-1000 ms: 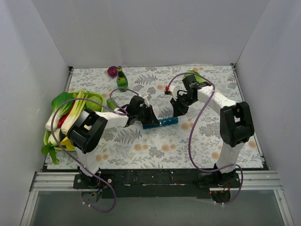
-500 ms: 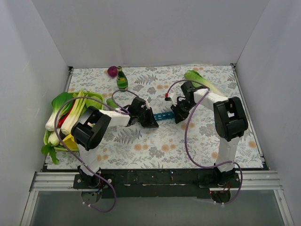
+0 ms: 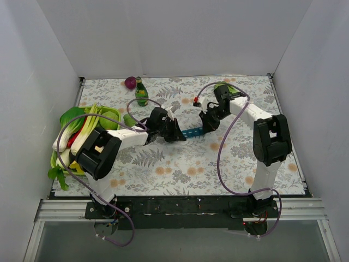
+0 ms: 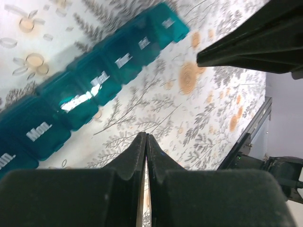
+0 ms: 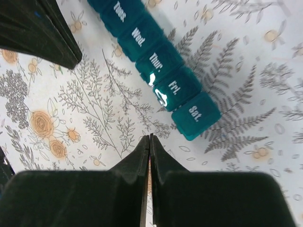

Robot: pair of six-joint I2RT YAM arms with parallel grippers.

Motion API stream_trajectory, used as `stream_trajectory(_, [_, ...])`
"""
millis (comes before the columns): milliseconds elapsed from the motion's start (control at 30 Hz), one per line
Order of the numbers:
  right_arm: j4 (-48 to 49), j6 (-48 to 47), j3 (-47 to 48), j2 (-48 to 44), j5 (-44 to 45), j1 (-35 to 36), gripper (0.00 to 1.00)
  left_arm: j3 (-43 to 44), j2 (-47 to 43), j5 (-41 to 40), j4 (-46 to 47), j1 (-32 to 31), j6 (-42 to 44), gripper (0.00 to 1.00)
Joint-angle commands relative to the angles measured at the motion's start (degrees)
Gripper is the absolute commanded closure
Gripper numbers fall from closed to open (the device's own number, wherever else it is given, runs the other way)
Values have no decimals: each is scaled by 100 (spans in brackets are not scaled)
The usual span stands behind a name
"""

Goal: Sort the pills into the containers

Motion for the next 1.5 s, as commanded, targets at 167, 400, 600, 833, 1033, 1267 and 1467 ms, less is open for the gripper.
stream_trajectory(167, [0,76,703,-7,-158,-57,92,665,316,199,127,292,204,99])
stream_trajectory(400, [193,217,940,151,159,-39,92,824,774,102,110,380,248,100])
stream_trajectory(600, [176,243,932,301,282,-39,92,929,950,84,13,424,275,100])
stream_trajectory(833, [255,252,888,231,300,-39,92,965,1055,23,-128,451,283,100])
stream_trajectory(1033, [273,296,958,327,291,-30,92,1000,1108,14,-207,486,266,100])
stream_trajectory(1267, [343,401,747,844,554,49,92,1009,1178,5,-303,521,231,100])
stream_trajectory(1467, [246,445,879,1145,915,49,93,1017,1231,-4,-365,530,187,100])
